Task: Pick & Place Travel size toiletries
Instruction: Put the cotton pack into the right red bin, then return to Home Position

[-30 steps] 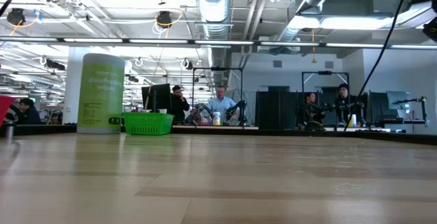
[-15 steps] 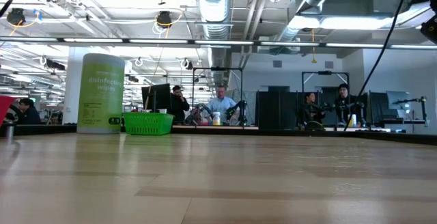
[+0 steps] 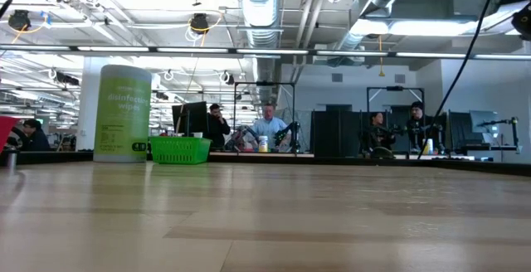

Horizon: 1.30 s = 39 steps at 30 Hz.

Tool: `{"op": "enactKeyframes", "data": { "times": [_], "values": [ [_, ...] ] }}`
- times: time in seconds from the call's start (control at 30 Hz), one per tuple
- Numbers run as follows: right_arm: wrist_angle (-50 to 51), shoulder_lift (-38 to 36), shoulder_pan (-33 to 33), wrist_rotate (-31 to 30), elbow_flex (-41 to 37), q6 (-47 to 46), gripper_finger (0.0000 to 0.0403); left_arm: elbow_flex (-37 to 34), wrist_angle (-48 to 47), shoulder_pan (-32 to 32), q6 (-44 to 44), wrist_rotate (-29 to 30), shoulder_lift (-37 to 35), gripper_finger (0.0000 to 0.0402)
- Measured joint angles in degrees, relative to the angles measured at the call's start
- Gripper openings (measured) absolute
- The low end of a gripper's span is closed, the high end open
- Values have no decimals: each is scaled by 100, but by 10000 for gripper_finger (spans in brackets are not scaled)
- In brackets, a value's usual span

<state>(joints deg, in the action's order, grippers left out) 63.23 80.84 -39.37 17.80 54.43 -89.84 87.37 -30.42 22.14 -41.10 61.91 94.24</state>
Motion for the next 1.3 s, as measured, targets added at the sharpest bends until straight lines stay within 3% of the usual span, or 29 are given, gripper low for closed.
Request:
{"op": "enactKeyframes", "data": {
  "times": [0.17,0.33,0.5,0.8,1.07,1.3],
  "values": [
    [18,2,-54,22,0,22,212,0,17,43,184,21,0,40],
    [34,2,-75,30,13,-48,245,0,27,43,1130,61,0,43],
    [651,4,-72,-310,430,117,250,0,36,41,2590,-145,0,43],
    [1826,2,280,-1398,1636,574,249,-2,56,41,4093,-843,0,38],
    [2251,1,714,-2057,2496,1201,249,-2,165,-9,5526,-2187,0,18],
    [2141,2,1107,-2321,3086,2981,249,-4,817,48,5930,-3265,-19,3]
  ]
}}
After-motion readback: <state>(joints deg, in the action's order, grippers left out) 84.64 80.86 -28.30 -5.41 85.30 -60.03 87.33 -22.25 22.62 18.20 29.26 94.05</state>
